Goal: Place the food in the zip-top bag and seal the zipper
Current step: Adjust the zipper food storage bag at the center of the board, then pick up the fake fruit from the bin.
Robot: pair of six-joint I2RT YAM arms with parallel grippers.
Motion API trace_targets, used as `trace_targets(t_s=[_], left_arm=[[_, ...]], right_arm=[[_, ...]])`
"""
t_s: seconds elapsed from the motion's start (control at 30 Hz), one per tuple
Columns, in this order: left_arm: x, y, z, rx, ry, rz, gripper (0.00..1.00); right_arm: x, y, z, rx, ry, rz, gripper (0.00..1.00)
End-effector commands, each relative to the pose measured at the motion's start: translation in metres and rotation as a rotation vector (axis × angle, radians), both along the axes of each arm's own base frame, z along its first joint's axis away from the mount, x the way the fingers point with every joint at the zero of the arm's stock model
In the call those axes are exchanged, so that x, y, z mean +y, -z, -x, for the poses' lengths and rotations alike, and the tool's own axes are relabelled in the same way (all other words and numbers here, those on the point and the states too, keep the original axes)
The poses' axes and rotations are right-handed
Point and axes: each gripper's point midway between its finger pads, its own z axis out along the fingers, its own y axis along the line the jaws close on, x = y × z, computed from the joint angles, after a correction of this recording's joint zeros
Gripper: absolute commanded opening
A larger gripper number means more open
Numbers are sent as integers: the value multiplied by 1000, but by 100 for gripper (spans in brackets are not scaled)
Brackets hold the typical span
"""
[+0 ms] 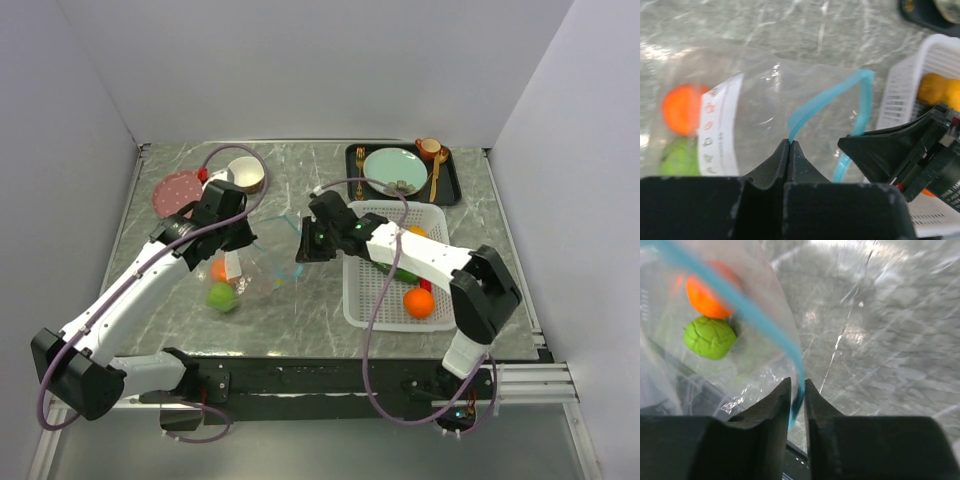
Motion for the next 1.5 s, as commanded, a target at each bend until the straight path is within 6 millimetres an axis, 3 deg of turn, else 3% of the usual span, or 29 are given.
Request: trace_targets(t_s=[0.0, 0.1, 0.13, 0.23, 0.33, 0.4, 0.47, 0.6, 0.73, 1.1, 1.3, 1.47], left_arm=[[-24, -19, -10, -65, 81, 100, 1], [-31, -15, -10, -46, 105, 111, 1], [-31, -15, -11, -47, 109, 115, 1], [-35, -17, -10, -53, 130, 128, 1], [-40, -17, -10, -57, 157, 142, 1], [-45, -12, -10, -39, 174, 145, 1], [-46, -8, -10, -26, 181, 143, 1], [-52, -1, -12, -18, 199, 150, 1], [-53, 1, -14, -14, 202, 143, 1], [-50, 4, -10, -16, 208, 138, 1], [-51, 5, -13, -16, 218, 125, 1], [-55, 5, -12, -15, 229, 141, 1]], right_arm=[[-16, -33, -13, -108, 72, -18, 42], [-24, -35, -13, -119, 114, -16, 49], [-29, -41, -11, -126, 128, -15, 60], [-52, -50, -14, -152, 206, 10, 62], [-86, -61, -18, -198, 309, 22, 72], [-119, -67, -21, -225, 402, 33, 72], [-141, -67, -22, -238, 448, 36, 73], [-207, -49, -19, -213, 596, 120, 80], [-244, -34, -5, -170, 668, 233, 80], [-285, -8, 60, 13, 755, 415, 87], [-295, 12, 82, 78, 772, 466, 88], [-287, 24, 84, 121, 778, 433, 88]])
